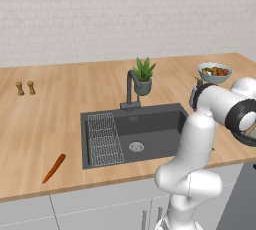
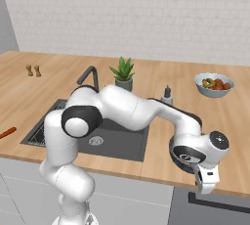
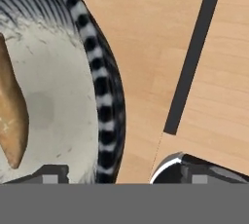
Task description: Pick the sweet potato from the sink and place it in the bowl. Then pick the bowl and place it in the microwave. Then close the microwave door and press the start button.
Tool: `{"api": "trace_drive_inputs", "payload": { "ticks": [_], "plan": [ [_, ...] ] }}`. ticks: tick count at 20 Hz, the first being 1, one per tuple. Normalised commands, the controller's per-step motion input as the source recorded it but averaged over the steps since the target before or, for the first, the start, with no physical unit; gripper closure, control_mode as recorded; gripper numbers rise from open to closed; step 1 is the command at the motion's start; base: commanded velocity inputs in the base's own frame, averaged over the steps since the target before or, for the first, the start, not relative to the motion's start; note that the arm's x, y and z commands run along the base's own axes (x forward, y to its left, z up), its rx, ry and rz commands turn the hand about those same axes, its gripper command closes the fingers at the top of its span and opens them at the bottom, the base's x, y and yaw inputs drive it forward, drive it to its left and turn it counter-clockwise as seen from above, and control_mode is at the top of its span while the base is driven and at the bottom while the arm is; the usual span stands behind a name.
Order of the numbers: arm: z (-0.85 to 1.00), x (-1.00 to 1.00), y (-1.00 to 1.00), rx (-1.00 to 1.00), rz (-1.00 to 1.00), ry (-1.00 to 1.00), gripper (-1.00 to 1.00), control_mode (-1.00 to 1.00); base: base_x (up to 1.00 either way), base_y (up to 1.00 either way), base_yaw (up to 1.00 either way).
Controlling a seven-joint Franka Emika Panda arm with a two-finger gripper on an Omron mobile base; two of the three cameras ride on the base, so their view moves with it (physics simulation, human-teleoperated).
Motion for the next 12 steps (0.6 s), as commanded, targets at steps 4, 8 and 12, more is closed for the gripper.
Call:
{"api": "trace_drive_inputs", "payload": {
  "ticks": [4,8,12],
  "plan": [
    [0.0,0.0,0.07,0.0,-0.02,0.0,1.0,-1.0,0.0,0.0,0.0],
    [0.0,-0.02,0.0,0.0,0.0,-0.02,1.0,-1.0,0.0,0.0,0.0],
    [0.31,-0.29,0.03,0.0,-0.02,-0.1,1.0,-1.0,0.0,0.0,0.0]
  ]
}}
